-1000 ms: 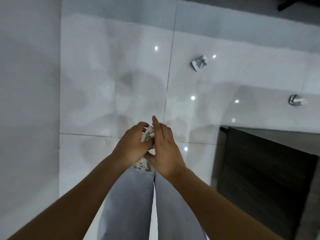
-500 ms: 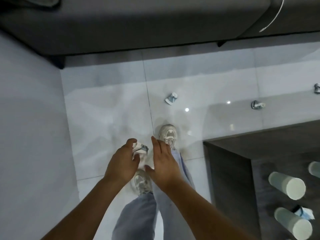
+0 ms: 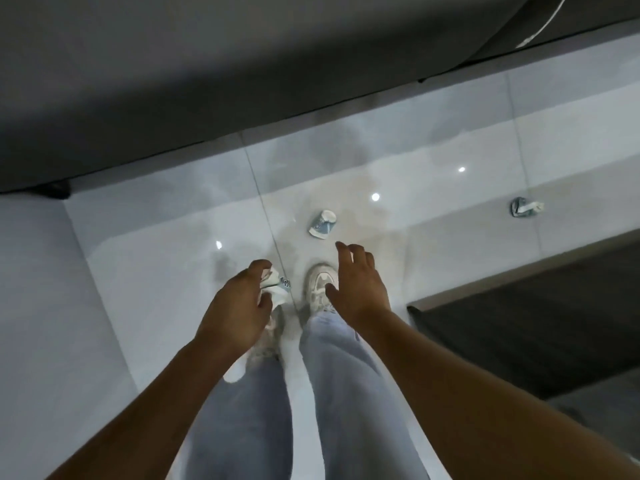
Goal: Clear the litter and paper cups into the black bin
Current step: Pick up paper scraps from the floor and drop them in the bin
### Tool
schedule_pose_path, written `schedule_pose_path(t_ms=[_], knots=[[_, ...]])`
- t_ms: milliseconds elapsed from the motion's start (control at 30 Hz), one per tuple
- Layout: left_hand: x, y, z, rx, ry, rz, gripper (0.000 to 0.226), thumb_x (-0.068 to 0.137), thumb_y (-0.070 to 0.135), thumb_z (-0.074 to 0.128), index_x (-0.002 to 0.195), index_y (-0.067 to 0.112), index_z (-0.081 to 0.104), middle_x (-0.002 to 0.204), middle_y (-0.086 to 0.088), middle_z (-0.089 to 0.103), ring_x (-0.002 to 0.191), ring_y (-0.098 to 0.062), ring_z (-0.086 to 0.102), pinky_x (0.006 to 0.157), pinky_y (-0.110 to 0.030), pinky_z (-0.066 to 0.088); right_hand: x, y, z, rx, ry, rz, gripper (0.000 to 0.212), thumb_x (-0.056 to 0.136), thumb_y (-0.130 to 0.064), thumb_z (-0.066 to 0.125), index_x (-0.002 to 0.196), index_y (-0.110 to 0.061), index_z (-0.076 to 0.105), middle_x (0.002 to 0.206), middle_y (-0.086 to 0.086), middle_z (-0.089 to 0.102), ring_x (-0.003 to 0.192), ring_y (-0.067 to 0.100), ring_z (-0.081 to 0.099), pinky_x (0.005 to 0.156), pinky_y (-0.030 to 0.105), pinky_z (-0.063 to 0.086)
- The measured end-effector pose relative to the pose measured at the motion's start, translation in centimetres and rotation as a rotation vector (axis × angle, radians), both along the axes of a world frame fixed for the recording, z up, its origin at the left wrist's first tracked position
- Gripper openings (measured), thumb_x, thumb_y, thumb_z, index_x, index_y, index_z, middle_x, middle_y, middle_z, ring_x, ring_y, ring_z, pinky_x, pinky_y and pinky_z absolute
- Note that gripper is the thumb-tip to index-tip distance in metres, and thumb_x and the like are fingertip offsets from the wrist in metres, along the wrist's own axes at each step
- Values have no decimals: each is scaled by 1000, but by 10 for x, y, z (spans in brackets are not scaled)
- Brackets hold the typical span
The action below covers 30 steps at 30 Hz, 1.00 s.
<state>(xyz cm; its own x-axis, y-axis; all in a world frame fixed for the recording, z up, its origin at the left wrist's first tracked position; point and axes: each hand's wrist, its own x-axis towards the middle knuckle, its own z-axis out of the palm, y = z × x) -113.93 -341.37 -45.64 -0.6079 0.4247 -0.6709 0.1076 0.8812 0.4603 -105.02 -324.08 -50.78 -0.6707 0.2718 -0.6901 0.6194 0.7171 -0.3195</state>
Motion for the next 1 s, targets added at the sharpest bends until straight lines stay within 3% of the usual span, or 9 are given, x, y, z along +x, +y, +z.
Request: schedule_pose_path(t_ms=[200, 333, 467, 567, 700, 800, 1000], knots=[[-42, 18, -95, 19, 19, -59, 42, 90, 13, 58, 130, 18, 47, 120, -4, 63, 103, -22, 60, 82, -20, 37, -25, 12, -114, 2, -17, -68, 79, 87, -24, 63, 150, -15, 17, 149, 9, 24, 134, 26, 27, 101, 37, 41], [-68, 32, -166, 68, 72, -95, 42, 89, 14, 59, 129, 21, 48, 111, -4, 65, 81, -16, 54, 74, -21, 36, -39, 18, -201, 32, -4, -70, 87, 83, -27, 70, 150, -16, 16, 152, 10, 18, 137, 28, 22, 104, 37, 39], [-94, 42, -242, 65, 75, -149, 43, 89, 14, 59, 129, 24, 48, 111, -2, 66, 93, -24, 61, 70, -18, 33, -48, 19, -287, 71, 25, -20, 89, 85, -27, 69, 152, -16, 12, 159, 10, 9, 146, 31, 8, 117, 39, 20], [-111, 49, -280, 63, 64, -190, 42, 88, 14, 60, 128, 23, 49, 113, -1, 65, 100, -22, 61, 74, -18, 34, -48, 18, -326, 97, 62, 43, 79, 91, -28, 60, 153, -15, 12, 161, 11, 5, 148, 31, 2, 119, 37, 6], [-129, 58, -303, 40, 55, -224, 41, 88, 14, 61, 127, 21, 51, 114, -2, 65, 102, -24, 61, 77, -22, 38, -46, 14, -340, 94, 83, 117, 71, 92, -28, 57, 152, -16, 20, 160, 13, 10, 147, 32, 4, 119, 37, 7], [-133, 65, -305, 28, 24, -220, 39, 88, 14, 62, 124, 22, 51, 111, -3, 66, 99, -24, 61, 76, -23, 39, -49, 13, -335, 119, 77, 78, 61, 91, -22, 55, 147, -15, 30, 156, 13, 23, 144, 33, 15, 118, 38, 19], [-123, 77, -241, -16, -33, -228, 40, 88, 13, 61, 125, 21, 51, 114, -5, 63, 100, -23, 59, 79, -22, 38, -51, 16, -250, 75, 63, -73, 59, 88, -26, 60, 140, -14, 35, 155, 11, 22, 141, 32, 19, 109, 38, 33]])
